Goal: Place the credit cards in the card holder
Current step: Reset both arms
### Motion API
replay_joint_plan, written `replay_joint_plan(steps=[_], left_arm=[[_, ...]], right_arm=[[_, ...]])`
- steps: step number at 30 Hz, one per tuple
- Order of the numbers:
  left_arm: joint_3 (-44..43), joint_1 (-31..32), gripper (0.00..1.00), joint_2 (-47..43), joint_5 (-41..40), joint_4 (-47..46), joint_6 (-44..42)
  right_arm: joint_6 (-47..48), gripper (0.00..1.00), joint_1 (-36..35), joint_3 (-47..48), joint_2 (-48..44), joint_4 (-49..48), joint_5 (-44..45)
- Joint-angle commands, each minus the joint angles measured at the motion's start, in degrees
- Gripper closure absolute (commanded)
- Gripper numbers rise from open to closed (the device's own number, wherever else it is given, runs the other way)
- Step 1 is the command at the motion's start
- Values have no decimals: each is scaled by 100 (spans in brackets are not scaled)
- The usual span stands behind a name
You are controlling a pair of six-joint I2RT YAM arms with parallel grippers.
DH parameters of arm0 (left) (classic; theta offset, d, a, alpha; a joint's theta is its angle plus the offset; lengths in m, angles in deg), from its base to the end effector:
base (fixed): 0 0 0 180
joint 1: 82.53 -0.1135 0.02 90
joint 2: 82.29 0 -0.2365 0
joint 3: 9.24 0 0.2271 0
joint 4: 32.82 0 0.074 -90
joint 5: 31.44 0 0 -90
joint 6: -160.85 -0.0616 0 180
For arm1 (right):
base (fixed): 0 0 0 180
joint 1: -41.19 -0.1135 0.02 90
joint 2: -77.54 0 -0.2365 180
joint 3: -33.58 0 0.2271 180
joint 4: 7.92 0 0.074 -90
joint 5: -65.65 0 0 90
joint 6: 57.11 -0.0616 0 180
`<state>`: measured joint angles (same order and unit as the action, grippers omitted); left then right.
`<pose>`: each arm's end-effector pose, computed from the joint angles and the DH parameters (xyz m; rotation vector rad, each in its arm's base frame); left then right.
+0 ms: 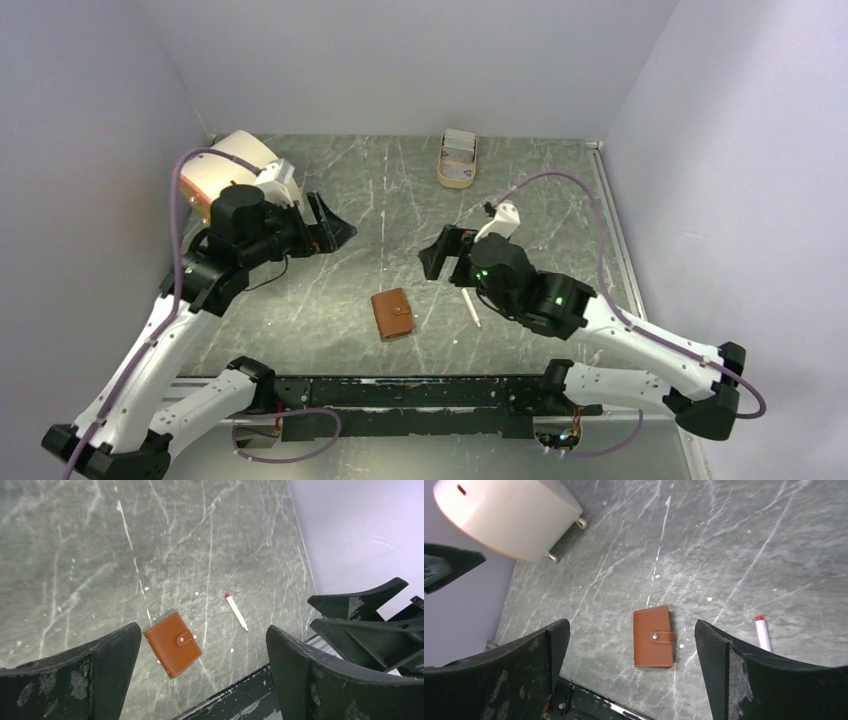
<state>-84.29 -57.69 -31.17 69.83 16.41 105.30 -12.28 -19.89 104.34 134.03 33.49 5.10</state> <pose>0.1770 -0.0952 0.3323 -0.0452 2.1091 -0.8402 0.1344 0.1806 0.3084 0.0417 2.0422 0.6679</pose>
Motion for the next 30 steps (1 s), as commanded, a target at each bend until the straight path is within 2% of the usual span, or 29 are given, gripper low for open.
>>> replay_joint_plan(steps=[1, 13, 30], left_arm=[[-394, -26, 0, -410, -518, 580, -297], [63, -32, 0, -1278, -715, 511, -173], [374, -35, 0, -1416, -701, 340, -98]], right_arm=[[13, 1, 26, 68, -373, 395, 670], [-176, 1, 28, -296, -956, 313, 913], [-330, 1, 26, -147, -782, 607, 1153]])
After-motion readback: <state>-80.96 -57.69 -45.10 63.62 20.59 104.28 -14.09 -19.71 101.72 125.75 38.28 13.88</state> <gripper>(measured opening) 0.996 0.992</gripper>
